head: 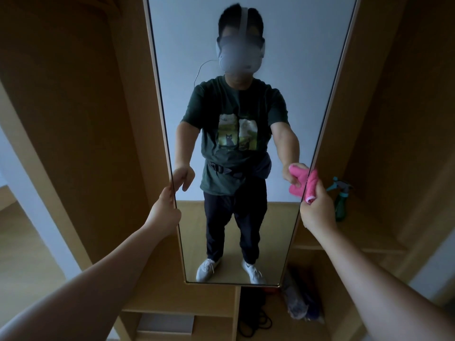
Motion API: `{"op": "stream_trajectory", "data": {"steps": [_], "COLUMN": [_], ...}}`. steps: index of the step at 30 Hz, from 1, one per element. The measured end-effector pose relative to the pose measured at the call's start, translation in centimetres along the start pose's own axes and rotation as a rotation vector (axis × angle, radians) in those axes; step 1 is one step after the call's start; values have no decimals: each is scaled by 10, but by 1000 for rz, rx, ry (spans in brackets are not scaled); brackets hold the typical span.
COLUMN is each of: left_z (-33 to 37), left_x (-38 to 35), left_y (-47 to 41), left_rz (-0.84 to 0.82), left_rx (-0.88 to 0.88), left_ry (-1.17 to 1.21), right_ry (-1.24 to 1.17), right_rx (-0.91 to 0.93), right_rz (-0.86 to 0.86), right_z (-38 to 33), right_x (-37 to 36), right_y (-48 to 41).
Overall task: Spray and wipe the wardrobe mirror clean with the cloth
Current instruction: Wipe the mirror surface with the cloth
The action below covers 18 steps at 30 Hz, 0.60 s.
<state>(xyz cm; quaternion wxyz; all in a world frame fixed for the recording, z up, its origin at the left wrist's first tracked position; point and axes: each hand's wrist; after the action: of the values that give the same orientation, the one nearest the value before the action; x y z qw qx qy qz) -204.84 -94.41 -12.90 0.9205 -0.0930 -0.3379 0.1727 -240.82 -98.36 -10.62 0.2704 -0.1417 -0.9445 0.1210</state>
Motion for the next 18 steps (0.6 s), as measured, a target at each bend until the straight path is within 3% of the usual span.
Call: {"op": "stream_trajectory", "data": {"steps": [18], "left_z": [-24], "left_x": [-20], "left_y": [18], "left_rz": [-78], "left_rx": [85], "left_ry": [6], "right_ry": [48], "right_rx": [-142], "right_rz": [-32], "right_z": [26], "right_x": [-14], "right_y": [21]}}
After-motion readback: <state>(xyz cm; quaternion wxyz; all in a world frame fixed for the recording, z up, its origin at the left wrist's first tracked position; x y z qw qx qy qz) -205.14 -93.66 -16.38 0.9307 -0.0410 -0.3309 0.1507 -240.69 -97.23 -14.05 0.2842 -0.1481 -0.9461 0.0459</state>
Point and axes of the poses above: each hand's wrist, its own y-axis away from the middle knuckle, its own x-axis out of the back of the hand, z = x × y, and after that the axes turned 8 degrees about -x, right-handed
